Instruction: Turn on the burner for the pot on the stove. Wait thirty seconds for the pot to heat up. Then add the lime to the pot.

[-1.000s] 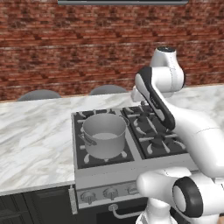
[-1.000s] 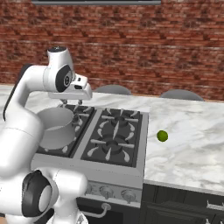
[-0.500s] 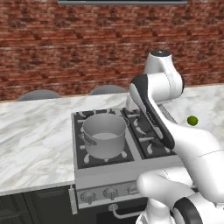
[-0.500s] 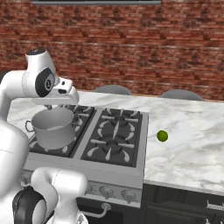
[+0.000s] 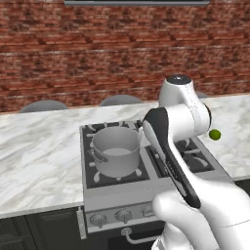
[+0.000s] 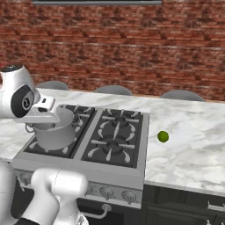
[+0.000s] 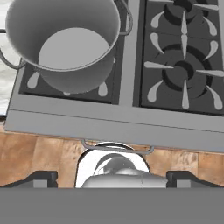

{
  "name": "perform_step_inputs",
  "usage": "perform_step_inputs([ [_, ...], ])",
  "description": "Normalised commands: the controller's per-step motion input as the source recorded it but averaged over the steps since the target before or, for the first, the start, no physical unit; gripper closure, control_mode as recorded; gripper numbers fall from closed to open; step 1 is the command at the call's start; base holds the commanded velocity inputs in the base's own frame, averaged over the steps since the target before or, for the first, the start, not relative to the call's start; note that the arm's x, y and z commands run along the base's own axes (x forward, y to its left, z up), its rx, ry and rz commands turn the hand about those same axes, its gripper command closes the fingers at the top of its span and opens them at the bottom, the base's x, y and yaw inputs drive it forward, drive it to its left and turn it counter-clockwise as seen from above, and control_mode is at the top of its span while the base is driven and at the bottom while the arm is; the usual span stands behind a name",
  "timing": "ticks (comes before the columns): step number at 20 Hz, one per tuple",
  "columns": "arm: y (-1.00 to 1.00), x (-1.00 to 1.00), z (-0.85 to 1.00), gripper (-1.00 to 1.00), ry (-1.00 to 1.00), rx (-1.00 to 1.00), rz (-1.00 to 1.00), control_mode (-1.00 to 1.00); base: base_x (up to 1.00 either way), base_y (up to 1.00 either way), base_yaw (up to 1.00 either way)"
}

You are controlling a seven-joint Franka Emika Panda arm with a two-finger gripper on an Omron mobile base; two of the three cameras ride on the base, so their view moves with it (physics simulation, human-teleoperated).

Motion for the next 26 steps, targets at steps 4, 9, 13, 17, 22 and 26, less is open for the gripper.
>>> perform_step_inputs([
  [4, 0.49, -0.83, -0.94, -1.0, -0.01, 0.06, -0.02, -1.0, 0.0, 0.0, 0.0],
  [9, 0.44, -0.63, -0.98, -1.0, -0.03, 0.07, -0.06, -1.0, 0.0, 0.0, 0.0],
  [13, 0.29, -0.7, -0.87, -1.0, -0.24, 0.19, -0.09, -1.0, 0.0, 0.0, 0.0],
  [17, 0.31, -0.57, -0.84, -1.0, -0.41, 0.3, -0.11, -1.0, 0.0, 0.0, 0.0],
  [22, 0.14, -0.54, -0.91, -1.0, -0.34, 0.22, -0.11, -1.0, 0.0, 0.0, 0.0],
  [26, 0.05, -0.69, -0.98, -1.0, -0.39, 0.0, -0.15, -1.0, 0.0, 0.0, 0.0],
])
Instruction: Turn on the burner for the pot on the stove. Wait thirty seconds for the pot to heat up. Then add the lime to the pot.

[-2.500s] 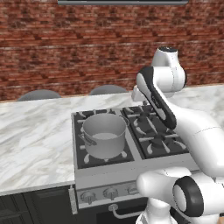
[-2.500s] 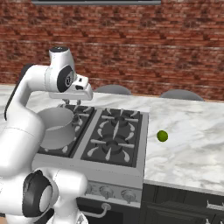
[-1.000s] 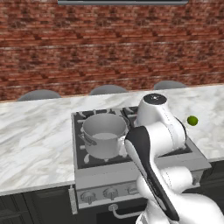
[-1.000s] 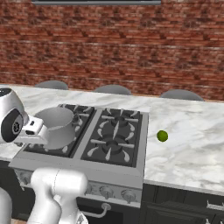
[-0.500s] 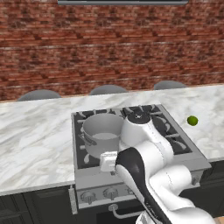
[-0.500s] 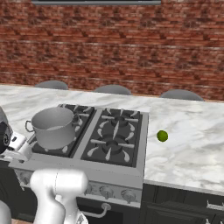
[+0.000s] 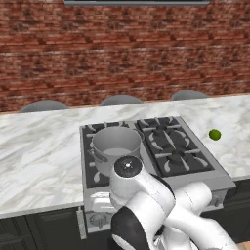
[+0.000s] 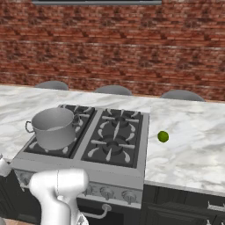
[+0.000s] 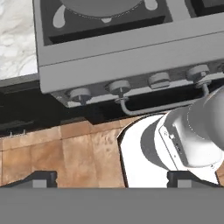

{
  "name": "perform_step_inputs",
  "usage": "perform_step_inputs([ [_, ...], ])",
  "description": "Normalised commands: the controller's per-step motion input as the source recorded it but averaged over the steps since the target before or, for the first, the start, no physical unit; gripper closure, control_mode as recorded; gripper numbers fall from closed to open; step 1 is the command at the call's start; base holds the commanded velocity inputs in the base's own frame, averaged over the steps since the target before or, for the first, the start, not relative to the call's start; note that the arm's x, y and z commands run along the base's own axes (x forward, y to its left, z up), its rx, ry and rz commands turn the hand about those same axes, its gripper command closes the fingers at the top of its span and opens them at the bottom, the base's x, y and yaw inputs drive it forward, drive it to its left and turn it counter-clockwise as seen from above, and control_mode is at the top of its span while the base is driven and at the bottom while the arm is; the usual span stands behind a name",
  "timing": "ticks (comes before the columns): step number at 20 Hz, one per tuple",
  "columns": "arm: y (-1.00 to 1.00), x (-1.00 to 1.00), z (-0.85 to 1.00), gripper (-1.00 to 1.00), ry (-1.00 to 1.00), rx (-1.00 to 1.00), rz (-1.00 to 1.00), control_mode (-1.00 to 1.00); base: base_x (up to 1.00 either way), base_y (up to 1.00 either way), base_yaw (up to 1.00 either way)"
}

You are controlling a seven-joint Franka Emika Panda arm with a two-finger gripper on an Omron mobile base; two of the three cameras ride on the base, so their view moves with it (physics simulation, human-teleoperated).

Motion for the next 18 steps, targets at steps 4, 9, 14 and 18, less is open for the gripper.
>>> perform_step_inputs([
  [4, 0.01, -0.71, -0.78, -1.0, -0.46, 0.0, -0.15, -1.0, 0.0, 0.0, 0.0],
  [9, 0.0, -0.69, -0.57, -1.0, -0.43, 0.0, -0.15, -1.0, 0.0, 0.0, 0.0],
  [14, 0.0, -0.38, -0.29, -1.0, -0.29, 0.05, -0.04, -1.0, 0.0, 0.0, 0.0],
  [18, 0.0, -0.25, -0.46, -1.0, -0.29, 0.19, 0.0, -1.0, 0.0, 0.0, 0.0],
])
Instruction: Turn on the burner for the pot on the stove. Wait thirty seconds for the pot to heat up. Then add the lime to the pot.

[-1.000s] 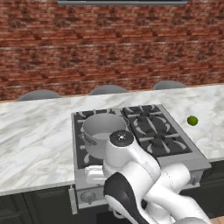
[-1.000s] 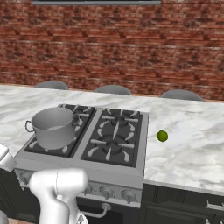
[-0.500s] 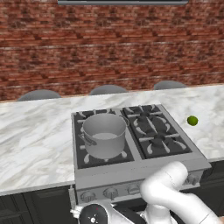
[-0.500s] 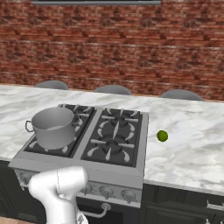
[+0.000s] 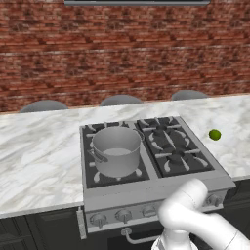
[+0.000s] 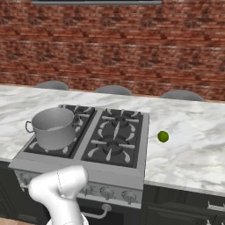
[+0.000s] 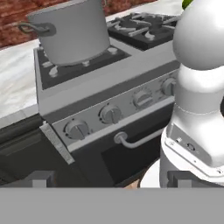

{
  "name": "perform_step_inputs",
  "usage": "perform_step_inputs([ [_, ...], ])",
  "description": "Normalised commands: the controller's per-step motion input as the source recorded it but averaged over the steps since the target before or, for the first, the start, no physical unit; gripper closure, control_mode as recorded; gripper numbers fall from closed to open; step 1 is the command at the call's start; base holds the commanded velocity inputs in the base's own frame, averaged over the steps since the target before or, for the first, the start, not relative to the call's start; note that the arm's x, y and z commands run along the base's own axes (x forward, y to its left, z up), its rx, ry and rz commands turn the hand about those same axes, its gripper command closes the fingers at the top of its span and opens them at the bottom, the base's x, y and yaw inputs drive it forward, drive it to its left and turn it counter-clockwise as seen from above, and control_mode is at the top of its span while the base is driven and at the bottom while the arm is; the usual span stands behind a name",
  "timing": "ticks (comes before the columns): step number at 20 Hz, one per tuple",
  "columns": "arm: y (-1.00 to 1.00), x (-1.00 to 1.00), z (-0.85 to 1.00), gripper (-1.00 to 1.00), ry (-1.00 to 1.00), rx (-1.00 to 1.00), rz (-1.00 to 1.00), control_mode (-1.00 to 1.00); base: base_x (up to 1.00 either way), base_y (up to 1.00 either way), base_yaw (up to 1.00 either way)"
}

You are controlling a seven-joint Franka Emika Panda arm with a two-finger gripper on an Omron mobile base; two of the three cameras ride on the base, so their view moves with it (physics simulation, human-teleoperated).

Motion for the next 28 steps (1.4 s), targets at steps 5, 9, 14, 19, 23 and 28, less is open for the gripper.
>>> perform_step_inputs([
  [5, 0.02, -0.23, -0.36, -1.0, -0.13, 0.07, 0.03, -1.0, 0.0, 0.0, 0.0],
  [9, 0.03, -0.15, -0.44, -1.0, -0.1, 0.0, 0.1, -1.0, 0.0, 0.0, 0.0],
  [14, 0.09, -0.19, -0.34, -1.0, -0.28, -0.1, 0.1, -1.0, 0.0, 0.0, 0.0],
  [19, 0.05, -0.1, -0.15, -1.0, -0.25, -0.11, 0.07, -1.0, 0.0, 0.0, 0.0],
  [23, 0.0, -0.02, -0.1, -1.0, -0.05, -0.01, 0.07, -1.0, 0.0, 0.0, 0.0],
  [28, 0.02, 0.1, -0.16, -1.0, -0.01, 0.0, 0.05, -1.0, 0.0, 0.0, 0.0],
])
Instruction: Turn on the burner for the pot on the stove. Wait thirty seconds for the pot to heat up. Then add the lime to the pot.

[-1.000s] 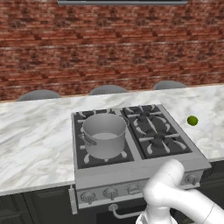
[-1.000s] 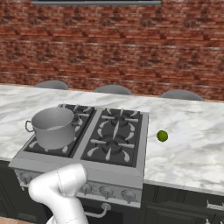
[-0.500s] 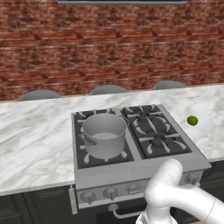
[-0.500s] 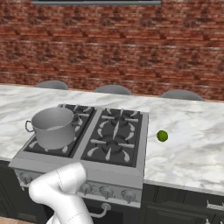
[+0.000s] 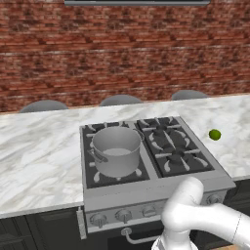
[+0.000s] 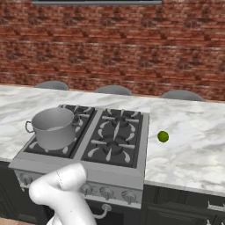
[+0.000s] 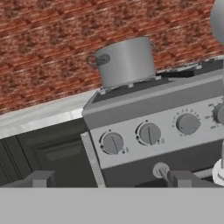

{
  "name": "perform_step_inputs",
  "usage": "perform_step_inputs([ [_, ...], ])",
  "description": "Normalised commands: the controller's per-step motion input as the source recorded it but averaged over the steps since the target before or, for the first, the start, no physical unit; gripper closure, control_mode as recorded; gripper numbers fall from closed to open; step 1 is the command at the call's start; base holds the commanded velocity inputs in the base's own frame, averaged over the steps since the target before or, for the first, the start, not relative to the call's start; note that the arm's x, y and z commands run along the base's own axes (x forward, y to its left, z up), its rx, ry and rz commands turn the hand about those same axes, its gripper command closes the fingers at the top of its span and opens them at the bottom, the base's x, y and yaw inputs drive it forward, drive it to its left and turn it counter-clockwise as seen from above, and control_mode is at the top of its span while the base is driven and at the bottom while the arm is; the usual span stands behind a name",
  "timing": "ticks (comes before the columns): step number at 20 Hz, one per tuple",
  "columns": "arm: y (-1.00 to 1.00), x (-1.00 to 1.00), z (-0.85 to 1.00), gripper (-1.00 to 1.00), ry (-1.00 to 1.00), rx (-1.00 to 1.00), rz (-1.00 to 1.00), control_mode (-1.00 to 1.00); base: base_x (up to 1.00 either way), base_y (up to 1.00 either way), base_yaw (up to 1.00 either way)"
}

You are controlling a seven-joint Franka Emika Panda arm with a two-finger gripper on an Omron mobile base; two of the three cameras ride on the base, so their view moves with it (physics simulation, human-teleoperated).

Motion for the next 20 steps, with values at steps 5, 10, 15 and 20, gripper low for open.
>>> perform_step_inputs([
  [5, 0.0, 0.07, -0.4, -1.0, -0.11, 0.01, 0.01, -1.0, 0.0, 0.0, 0.0],
  [10, 0.05, 0.0, -0.13, -1.0, -0.01, 0.0, 0.01, -1.0, 0.0, 0.0, 0.0],
  [15, 0.0, 0.04, 0.0, -1.0, 0.01, 0.0, 0.0, -1.0, 0.0, 0.0, 0.0],
  [20, 0.0, 0.12, -0.04, -1.0, 0.0, 0.0, 0.0, -1.0, 0.0, 0.0, 0.0],
])
